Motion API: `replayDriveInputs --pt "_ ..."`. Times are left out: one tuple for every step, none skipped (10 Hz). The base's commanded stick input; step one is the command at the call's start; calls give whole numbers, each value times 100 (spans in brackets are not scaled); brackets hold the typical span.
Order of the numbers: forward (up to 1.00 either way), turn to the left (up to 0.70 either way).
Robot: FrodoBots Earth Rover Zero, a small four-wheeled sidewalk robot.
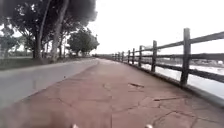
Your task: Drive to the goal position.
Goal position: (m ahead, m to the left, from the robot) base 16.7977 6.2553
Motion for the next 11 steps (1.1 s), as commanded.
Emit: replayDriveInputs --pt "100 0" --pt "100 0" --pt "100 -21" --pt "100 -40" --pt "100 -40" --pt "100 -40" --pt "100 -40" --pt "100 -40" --pt "100 -40" --pt "100 -40" --pt "100 -34"
